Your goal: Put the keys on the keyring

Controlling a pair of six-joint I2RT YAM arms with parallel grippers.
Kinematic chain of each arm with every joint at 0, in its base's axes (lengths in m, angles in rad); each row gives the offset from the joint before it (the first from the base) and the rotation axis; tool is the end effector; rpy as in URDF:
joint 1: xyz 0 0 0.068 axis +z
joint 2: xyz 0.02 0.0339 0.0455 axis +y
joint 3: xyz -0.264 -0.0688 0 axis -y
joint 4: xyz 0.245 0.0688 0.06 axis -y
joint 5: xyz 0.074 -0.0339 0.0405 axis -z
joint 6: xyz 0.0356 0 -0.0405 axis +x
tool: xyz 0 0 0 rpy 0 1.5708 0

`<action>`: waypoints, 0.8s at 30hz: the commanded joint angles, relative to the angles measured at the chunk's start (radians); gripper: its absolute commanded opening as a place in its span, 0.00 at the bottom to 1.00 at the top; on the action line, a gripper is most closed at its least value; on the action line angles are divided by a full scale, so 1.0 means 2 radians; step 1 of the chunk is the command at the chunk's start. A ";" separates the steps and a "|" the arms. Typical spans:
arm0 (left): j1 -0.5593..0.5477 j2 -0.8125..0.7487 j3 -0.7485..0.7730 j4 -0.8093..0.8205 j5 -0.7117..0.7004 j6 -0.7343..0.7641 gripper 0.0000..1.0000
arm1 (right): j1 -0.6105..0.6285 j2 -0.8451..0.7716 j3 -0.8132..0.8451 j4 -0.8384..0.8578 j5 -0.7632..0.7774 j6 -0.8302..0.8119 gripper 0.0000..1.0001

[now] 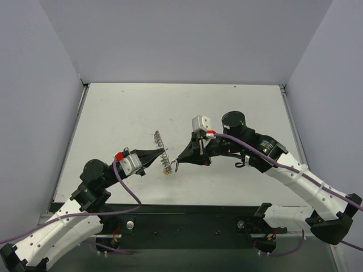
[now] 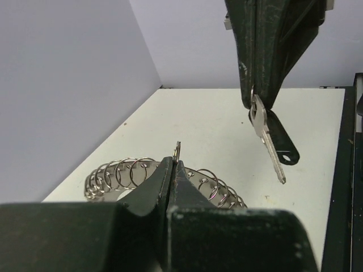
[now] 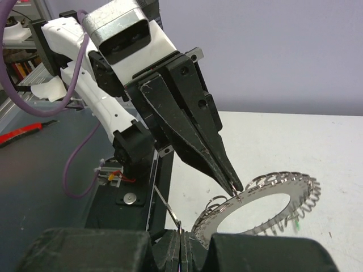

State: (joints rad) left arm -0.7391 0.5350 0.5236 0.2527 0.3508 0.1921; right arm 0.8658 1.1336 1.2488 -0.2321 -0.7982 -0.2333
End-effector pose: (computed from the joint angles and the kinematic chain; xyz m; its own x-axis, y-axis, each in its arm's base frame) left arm 0.0974 -0.1053 0.3310 0.3412 -0.0684 -0.9375 0.8293 0.4914 0.2660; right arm 0.1380 0.2015 0.4289 0.1559 -0.0658 -0.9856 -0.9831 -0.1075 -0.1484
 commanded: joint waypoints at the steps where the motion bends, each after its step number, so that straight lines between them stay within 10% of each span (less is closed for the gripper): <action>1: -0.001 -0.003 0.034 0.025 0.058 0.017 0.00 | 0.001 0.017 0.027 -0.017 -0.019 -0.034 0.00; 24: -0.001 0.012 0.043 0.029 0.108 -0.009 0.00 | 0.000 0.032 0.039 -0.024 0.007 -0.028 0.00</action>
State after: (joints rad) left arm -0.7391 0.5690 0.5522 0.2310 0.5766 0.1974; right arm 0.8631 1.2007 1.3128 -0.3584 -0.7555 -0.3214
